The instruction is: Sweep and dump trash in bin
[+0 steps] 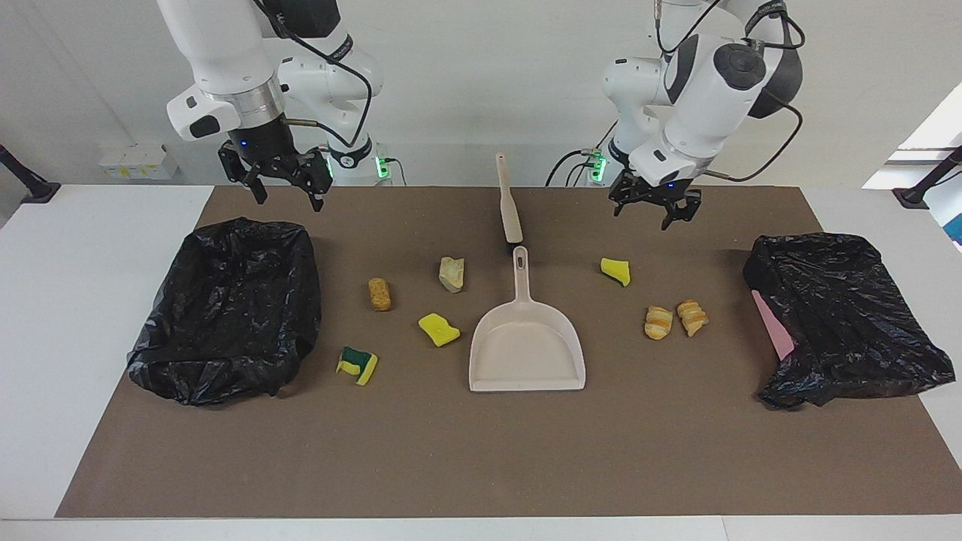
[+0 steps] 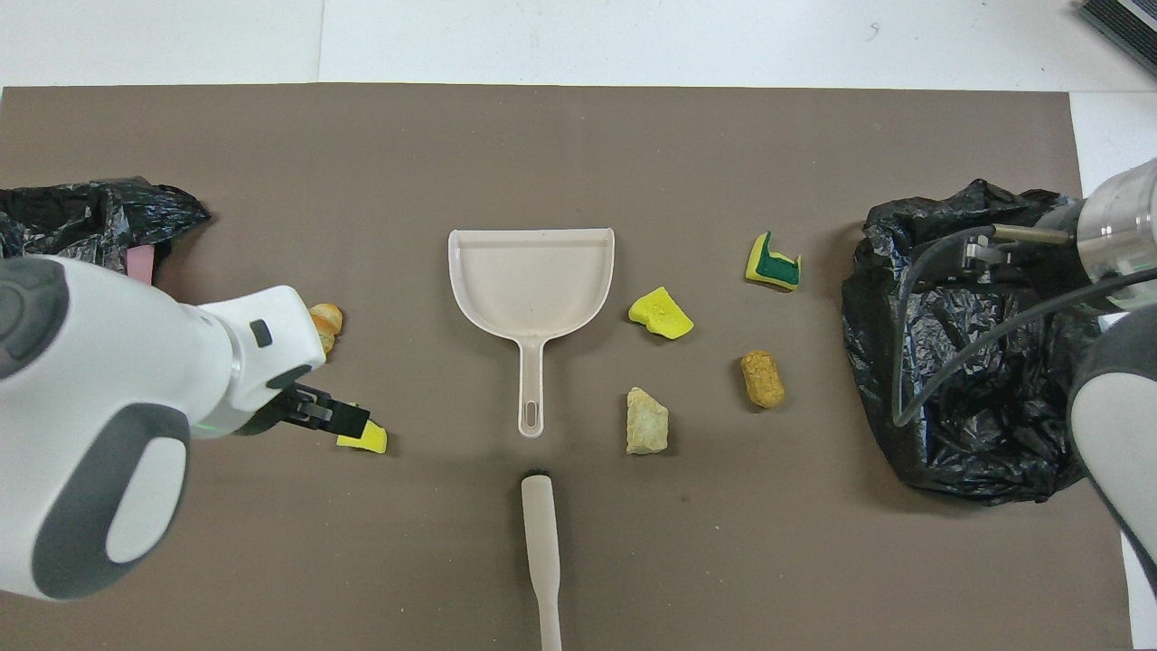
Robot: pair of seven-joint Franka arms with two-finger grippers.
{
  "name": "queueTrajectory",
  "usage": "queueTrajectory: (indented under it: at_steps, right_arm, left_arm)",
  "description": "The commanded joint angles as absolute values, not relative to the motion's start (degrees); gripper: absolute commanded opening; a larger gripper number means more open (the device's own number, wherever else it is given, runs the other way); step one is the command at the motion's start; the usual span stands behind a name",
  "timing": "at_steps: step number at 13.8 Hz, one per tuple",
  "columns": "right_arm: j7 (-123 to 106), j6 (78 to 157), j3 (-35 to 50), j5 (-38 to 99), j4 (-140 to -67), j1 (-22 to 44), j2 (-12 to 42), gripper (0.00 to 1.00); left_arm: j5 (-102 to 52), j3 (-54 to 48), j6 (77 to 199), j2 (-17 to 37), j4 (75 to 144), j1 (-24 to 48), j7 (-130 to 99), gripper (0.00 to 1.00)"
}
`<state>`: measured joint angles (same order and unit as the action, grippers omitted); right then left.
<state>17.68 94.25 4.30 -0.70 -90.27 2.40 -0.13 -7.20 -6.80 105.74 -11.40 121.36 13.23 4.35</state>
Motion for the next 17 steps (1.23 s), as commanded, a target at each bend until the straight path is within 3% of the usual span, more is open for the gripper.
queueTrajectory:
  at_steps: [1,5,12,17]
  right_arm:
    - [16.9,98.3,4.7,0.8,-93.4,2.3,-0.4,1.00]
    - [22.5,105.4,5.2,0.6,-94.0,7.5,3.6,1.00]
    - [31.3,116.4,5.3,-0.5,-94.2,20.1,13.4,1.00]
    - [38.1,119.3,5.2,-0.4,-92.6,28.0,19.5,1.00]
  left_arm:
    - [-8.2,-5.7,111.7,-14.8,130.5,19.3,1.3,1.00]
    - [-8.1,-5.8,122.4,-14.5,139.1,30.6,-11.7,1.00]
    - [-8.2,-5.8,132.4,-14.5,145.0,52.2,-39.4,1.00]
    - [-8.2,-5.8,134.4,-15.0,148.4,58.7,-43.8,1.00]
